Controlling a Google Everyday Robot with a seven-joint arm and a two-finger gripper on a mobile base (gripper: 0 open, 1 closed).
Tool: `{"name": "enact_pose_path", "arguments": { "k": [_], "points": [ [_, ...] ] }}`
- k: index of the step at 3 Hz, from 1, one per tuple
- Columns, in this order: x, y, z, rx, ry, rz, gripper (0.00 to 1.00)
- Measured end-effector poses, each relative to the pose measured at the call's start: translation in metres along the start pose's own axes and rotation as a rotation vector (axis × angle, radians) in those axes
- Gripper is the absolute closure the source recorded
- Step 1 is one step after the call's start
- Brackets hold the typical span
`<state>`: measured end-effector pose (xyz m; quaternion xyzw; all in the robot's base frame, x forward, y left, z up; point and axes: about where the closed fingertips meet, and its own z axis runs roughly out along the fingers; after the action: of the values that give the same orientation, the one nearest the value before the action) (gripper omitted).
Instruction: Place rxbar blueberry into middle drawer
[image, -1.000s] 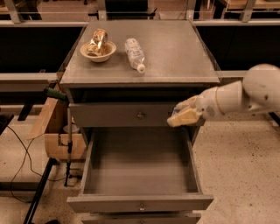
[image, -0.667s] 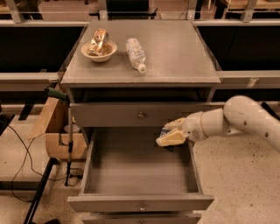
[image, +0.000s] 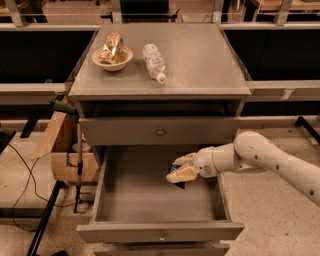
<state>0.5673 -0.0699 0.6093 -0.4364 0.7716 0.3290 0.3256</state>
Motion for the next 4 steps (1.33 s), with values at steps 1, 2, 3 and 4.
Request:
{"name": "enact_pose_path", "arguments": {
  "k": [1, 2, 3, 4],
  "points": [
    [0.009, -0.013, 0.007, 0.037, -0.028, 0.026, 1.0],
    [0.018, -0.043, 0.038, 0.091, -0.059, 0.046, 1.0],
    [0.03, -0.078, 0.084, 0.127, -0.059, 0.05, 1.0],
    [0.041, -0.101, 0.124, 0.136, -0.033, 0.045, 1.0]
  ]
}}
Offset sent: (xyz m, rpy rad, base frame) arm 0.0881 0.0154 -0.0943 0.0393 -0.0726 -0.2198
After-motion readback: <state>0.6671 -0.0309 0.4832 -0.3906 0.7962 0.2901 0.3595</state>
